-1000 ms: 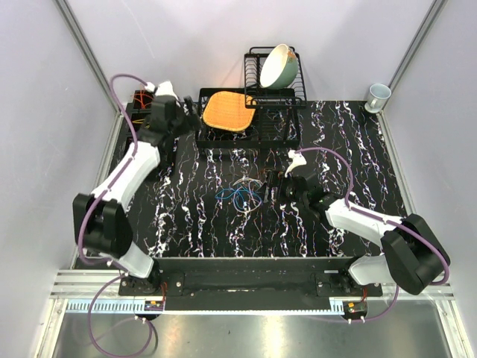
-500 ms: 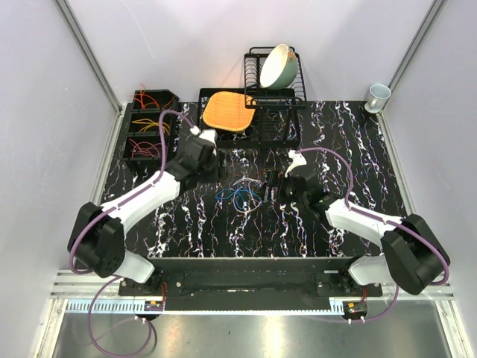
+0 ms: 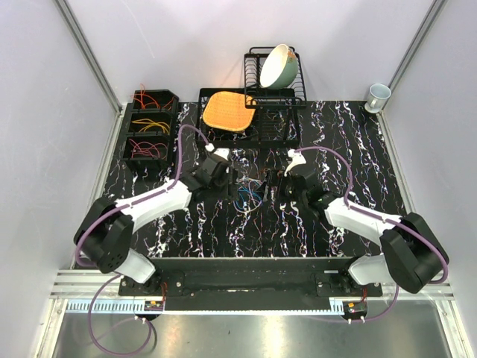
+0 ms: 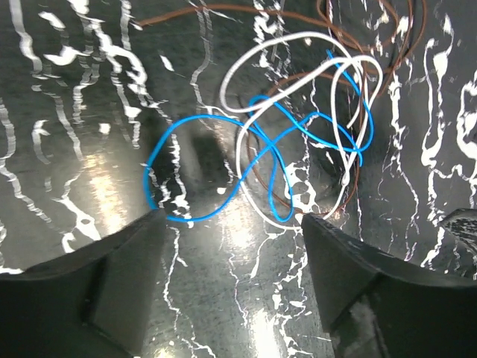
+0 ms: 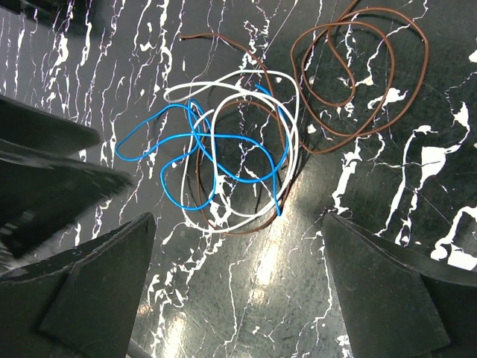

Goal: Untangle the cables

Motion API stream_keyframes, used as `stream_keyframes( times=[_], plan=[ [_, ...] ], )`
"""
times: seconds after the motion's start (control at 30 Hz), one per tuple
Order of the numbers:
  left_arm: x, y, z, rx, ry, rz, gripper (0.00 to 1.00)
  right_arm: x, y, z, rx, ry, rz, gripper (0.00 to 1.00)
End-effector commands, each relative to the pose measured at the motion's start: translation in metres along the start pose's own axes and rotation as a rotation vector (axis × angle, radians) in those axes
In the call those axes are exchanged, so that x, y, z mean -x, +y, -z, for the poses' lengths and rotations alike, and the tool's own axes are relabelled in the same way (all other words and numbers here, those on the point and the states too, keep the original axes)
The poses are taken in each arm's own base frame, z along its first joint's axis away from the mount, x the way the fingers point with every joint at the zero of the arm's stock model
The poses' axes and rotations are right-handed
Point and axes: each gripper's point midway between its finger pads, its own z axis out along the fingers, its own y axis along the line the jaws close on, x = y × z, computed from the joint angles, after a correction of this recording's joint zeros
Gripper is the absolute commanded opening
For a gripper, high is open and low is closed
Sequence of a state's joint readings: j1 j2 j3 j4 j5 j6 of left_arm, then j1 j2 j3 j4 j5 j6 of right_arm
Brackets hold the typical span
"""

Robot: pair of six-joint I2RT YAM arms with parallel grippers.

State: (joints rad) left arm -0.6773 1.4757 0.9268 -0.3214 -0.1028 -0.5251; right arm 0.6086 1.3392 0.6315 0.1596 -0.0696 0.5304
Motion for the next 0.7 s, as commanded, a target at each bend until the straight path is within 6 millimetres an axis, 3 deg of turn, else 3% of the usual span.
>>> stream_keyframes(
  times=[0.0,0.3,0.67],
  plan=[
    [0.016,-0.025,-0.009,-0.057,-0.034,-0.033,0.84,0.022,0.010,-0.002,0.014,-0.050,-0.002,1.00],
    [0.013,-0.026,-0.025,-0.028,0.022,-0.088,0.88,0.020,0.009,-0.004,0.007,-0.040,-0.003,1.00],
    [0.007,-0.027,-0.046,-0.014,0.074,-0.101,0.84,0.020,0.009,-0.004,0.007,-0.038,-0.003,1.00]
  ],
)
